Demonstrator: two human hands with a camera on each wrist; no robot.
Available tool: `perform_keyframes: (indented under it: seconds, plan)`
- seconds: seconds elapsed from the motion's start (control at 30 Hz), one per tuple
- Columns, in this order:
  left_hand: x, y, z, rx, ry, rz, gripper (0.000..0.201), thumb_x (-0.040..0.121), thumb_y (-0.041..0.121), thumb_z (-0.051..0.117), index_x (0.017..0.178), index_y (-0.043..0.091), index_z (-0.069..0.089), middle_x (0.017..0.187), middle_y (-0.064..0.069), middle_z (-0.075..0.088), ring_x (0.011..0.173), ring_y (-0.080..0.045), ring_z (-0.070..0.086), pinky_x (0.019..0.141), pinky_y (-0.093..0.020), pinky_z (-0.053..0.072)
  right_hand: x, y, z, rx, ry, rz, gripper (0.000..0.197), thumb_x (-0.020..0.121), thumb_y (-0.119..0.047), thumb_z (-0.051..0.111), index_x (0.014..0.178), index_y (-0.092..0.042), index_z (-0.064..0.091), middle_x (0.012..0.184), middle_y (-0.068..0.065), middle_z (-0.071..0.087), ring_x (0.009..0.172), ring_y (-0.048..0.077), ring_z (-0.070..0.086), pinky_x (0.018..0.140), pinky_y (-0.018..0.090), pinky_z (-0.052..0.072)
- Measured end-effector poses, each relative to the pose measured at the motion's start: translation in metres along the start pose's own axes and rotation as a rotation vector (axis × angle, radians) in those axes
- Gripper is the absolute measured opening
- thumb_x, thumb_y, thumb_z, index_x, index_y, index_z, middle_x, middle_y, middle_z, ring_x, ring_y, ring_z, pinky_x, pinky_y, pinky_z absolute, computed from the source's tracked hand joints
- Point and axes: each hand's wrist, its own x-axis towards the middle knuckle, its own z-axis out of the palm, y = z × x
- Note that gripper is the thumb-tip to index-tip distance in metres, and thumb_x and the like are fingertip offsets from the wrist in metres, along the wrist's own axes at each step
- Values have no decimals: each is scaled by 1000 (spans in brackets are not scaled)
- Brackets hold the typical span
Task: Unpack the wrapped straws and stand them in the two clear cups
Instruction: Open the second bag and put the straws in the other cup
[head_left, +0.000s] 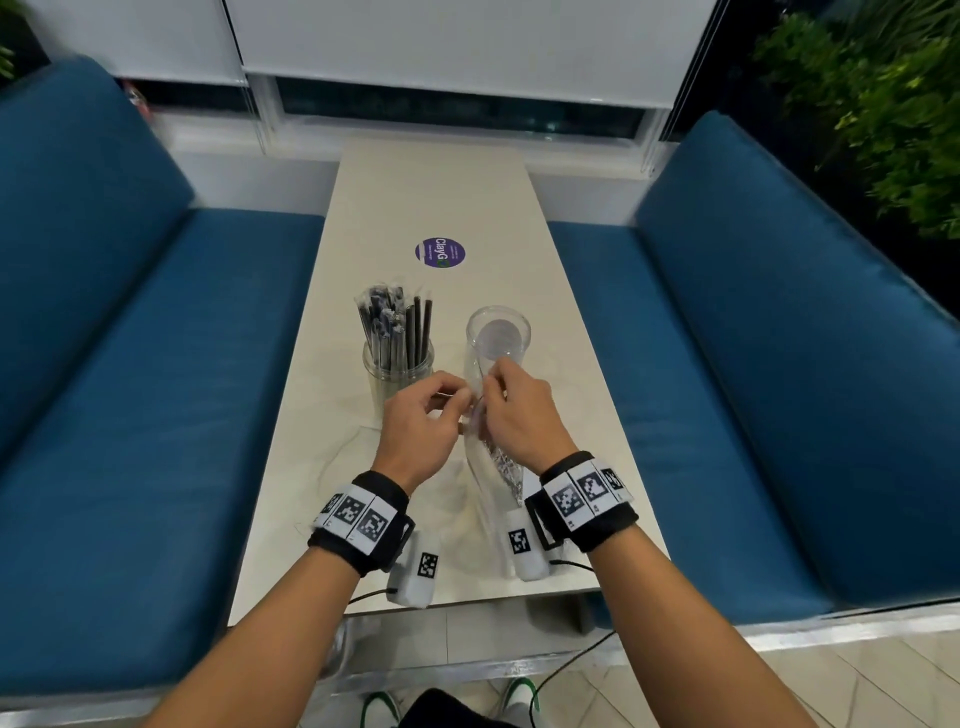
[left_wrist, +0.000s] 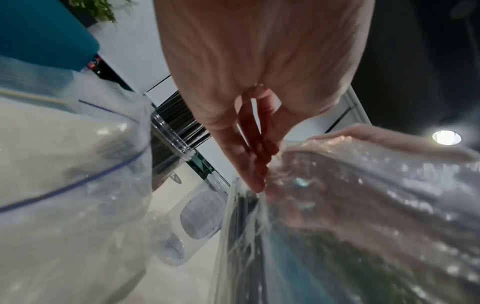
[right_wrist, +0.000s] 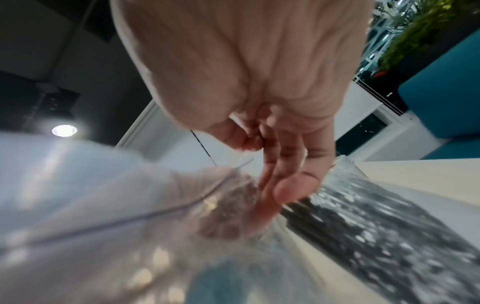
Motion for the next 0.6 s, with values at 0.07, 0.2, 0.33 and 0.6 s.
perform_keyframes:
  seconds: [0.07, 0.2, 0.33, 0.6]
  plan:
    - [0, 5, 0, -130, 50, -67, 13, 105, 1, 61, 95, 0, 69, 90, -19, 76, 90, -29, 79, 75, -41, 68, 0, 5, -4, 120, 142, 87, 21, 103, -15, 46, 83, -12, 50, 75, 10, 65, 57, 23, 65, 51, 30, 50]
    - [1, 12, 5, -197, 96, -82, 13, 106, 3, 60, 96, -4, 64, 93, -24, 74, 91, -30, 81, 75, -45, 69, -7, 9, -10, 281, 157, 200, 28, 106, -31, 52, 98, -4, 55, 78, 9, 72, 53, 11, 67, 48, 26, 56]
    - [1, 9, 10, -159, 117, -33, 14, 106, 14, 62, 93, 11, 68, 88, -9, 75, 92, -31, 77, 81, -52, 68, -16, 8, -18, 183, 29, 206, 43, 88, -57, 68, 93, -14, 66, 87, 5, 75, 70, 20, 72, 67, 40, 63]
    - [-13, 16, 24, 56, 9, -98, 19, 100, 26, 72, 86, 13, 73, 76, 2, 72, 72, -15, 67, 72, -35, 57, -25, 9, -34, 237, 85, 129, 11, 101, -11, 60, 93, -4, 61, 78, 13, 75, 64, 25, 75, 60, 40, 65]
